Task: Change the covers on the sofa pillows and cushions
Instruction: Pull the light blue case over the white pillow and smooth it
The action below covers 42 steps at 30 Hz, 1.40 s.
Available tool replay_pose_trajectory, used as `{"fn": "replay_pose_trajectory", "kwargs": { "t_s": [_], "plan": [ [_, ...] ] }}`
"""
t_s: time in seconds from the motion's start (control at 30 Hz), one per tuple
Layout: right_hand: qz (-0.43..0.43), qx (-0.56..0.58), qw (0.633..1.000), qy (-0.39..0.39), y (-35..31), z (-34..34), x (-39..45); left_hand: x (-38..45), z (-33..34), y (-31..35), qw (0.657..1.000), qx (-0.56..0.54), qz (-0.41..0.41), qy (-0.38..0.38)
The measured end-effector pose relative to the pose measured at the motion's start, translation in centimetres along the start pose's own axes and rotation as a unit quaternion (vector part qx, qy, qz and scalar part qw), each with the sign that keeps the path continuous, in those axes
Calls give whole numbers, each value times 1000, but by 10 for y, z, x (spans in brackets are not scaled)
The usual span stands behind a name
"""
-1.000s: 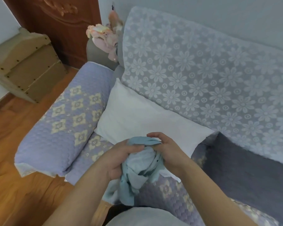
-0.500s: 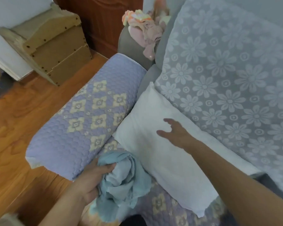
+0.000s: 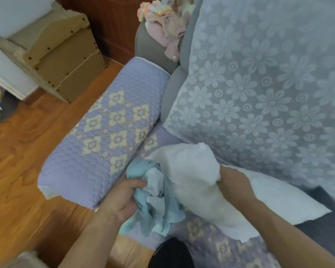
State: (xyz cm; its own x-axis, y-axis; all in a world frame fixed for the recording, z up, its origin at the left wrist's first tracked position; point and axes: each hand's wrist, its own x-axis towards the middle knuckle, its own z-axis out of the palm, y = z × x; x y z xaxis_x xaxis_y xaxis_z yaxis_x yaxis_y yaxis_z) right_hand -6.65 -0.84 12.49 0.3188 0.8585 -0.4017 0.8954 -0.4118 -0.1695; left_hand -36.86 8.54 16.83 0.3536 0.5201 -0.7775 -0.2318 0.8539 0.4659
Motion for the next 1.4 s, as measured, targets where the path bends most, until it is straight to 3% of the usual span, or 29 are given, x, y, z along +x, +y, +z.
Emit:
{"fn": "replay_pose_trajectory", "kwargs": {
  "t_s": [0.1,0.23,0.47,0.63,0.77,0.87,0.93,1.03,1.13,1.2,1.4],
  "plan": [
    [-7,-43,999,-29,44,-82,-32,-22,29,5,999,37,10,-11],
    [-37,5,991,-132,87,-173,-97,-46,60,3,994,86,61,19],
    [-21,108,977,-185,155,-236,-215,-74,100,-47,974,187,81,94],
    [69,92,977,-178,229,-194,-234,-95,111,-101,979,169,74,85],
    [228,-20,962,-152,311,-81,-232,-108,110,-148,978,174,74,94],
    [316,-74,938,-120,319,-11,-257,-108,100,-175,971,198,78,113],
    [274,-108,954,-54,297,11,-258,-107,91,-185,966,208,82,130],
    [126,-98,987,32,241,37,-228,-103,74,-190,959,213,95,161],
    [5,-45,999,8,173,51,-190,-97,57,-181,961,189,105,172],
    [-29,-26,999,-4,140,58,-164,-90,50,-171,965,178,102,165],
    [-81,-136,985,-60,140,113,-29,-58,33,-151,967,208,91,112]
  ]
}}
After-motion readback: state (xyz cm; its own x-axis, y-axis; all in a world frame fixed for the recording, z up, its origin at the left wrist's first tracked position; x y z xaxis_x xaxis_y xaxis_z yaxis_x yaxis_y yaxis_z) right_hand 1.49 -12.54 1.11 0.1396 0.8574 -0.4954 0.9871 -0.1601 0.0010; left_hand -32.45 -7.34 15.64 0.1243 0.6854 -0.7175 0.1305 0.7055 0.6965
